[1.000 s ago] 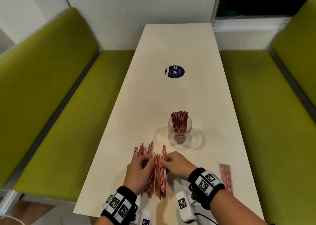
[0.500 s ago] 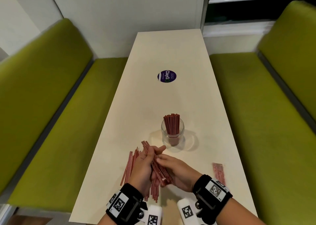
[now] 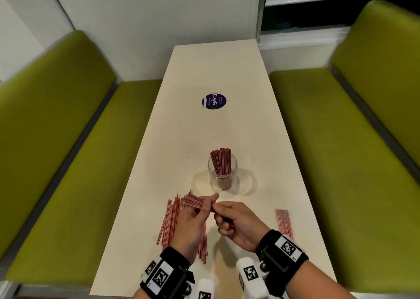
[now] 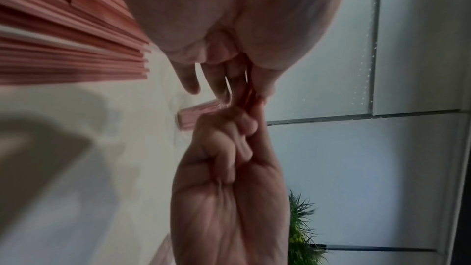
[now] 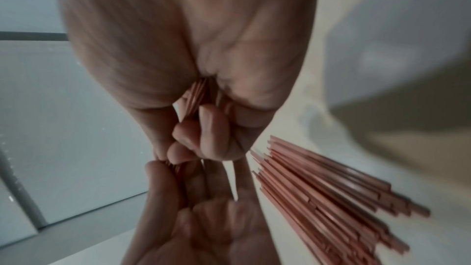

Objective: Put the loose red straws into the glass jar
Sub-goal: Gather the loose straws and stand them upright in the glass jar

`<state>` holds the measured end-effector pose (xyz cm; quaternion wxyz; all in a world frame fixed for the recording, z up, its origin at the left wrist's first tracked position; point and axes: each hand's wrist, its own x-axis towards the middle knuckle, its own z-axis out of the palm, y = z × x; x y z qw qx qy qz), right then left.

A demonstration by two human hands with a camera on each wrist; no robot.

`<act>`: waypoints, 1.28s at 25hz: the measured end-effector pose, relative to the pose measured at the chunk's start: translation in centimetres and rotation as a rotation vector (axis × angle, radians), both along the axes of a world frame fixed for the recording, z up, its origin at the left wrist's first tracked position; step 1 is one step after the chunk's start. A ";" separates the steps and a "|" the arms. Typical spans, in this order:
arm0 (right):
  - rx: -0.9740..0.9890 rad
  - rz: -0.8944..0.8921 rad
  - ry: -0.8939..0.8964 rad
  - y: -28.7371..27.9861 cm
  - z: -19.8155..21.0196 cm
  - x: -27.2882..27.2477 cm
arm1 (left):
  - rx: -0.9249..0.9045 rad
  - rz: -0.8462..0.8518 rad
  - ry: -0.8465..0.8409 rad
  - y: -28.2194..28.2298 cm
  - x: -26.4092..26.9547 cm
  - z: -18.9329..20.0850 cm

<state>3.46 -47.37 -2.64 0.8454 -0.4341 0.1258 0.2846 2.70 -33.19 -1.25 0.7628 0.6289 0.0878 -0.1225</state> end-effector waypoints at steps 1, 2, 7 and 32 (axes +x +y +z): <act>-0.045 0.001 -0.017 -0.4 -0.1 0.0 | -0.021 0.043 0.003 0.5 0.2 0.1; -0.097 0.001 -0.033 -0.8 -0.2 0.0 | -0.044 0.099 0.010 1.2 0.5 0.3; -0.234 0.074 -0.126 -0.9 -0.2 -0.3 | 0.109 0.122 -0.043 3.1 1.8 1.0; -1.581 0.827 -0.510 6.0 -1.9 1.7 | 0.378 0.041 0.133 8.5 -1.9 -3.2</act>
